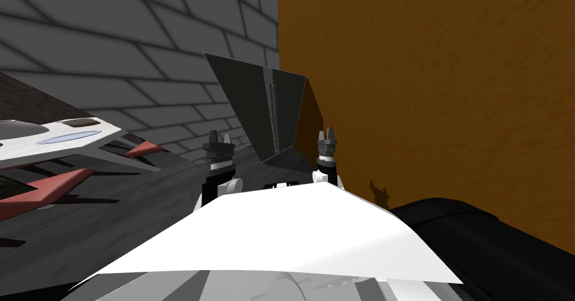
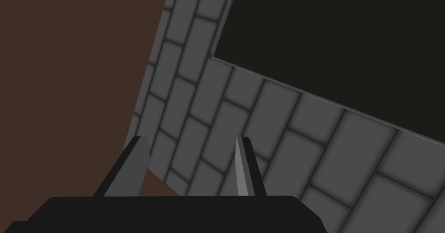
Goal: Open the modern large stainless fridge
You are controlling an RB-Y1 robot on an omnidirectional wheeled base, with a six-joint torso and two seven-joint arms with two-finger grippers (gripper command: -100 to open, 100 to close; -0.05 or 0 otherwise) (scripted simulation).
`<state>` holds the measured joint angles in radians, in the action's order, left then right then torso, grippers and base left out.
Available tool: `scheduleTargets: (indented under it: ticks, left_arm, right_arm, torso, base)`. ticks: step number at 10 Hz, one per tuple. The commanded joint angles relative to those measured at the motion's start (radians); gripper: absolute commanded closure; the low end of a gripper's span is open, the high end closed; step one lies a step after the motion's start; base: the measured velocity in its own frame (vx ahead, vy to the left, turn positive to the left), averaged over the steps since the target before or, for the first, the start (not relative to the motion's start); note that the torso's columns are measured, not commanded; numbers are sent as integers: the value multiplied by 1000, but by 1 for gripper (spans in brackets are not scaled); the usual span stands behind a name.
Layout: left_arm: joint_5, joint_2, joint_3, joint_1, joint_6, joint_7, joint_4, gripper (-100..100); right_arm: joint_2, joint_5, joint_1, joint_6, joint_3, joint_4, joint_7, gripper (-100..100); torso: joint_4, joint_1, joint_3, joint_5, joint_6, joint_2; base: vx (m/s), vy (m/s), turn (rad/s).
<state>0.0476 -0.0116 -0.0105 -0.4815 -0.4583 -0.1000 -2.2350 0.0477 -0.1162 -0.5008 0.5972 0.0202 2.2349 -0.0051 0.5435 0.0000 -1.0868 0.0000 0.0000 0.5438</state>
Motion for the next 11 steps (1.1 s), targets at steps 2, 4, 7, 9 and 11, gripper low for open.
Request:
scheduleTargets:
  ticks: [2, 4, 7, 9, 11]
  left_arm:
    - [5, 32, -8, 15, 3, -2, 13, -100]
    - [17, 77, -26, 50, 11, -6, 45, -100]
    - [45, 132, -70, 132, 30, -15, 123, -100]
    - [57, 147, -88, 175, 39, -19, 156, -100]
    - [84, 171, -129, 241, 59, -28, 215, -100]
  right_arm:
    - [0, 0, 0, 0, 0, 0, 0, 0]
    - [0, 0, 0, 0, 0, 0, 0, 0]
    - [0, 0, 0, 0, 0, -1, 0, 0]
    - [0, 0, 0, 0, 0, -1, 0, 0]
    - [0, 0, 0, 0, 0, -1, 0, 0]
  torso:
    - [148, 0, -295, 0, 0, 148]
    - [190, 0, -384, 0, 0, 190]
    - [194, 0, -389, 0, 0, 194]
    - [195, 0, -389, 0, 0, 195]
    - [194, 0, -389, 0, 0, 194]
  base:
    - [4, 1, 4]
    - [11, 2, 12]
    - [21, 3, 20]
    - [19, -1, 11]
    - [33, -3, 33]
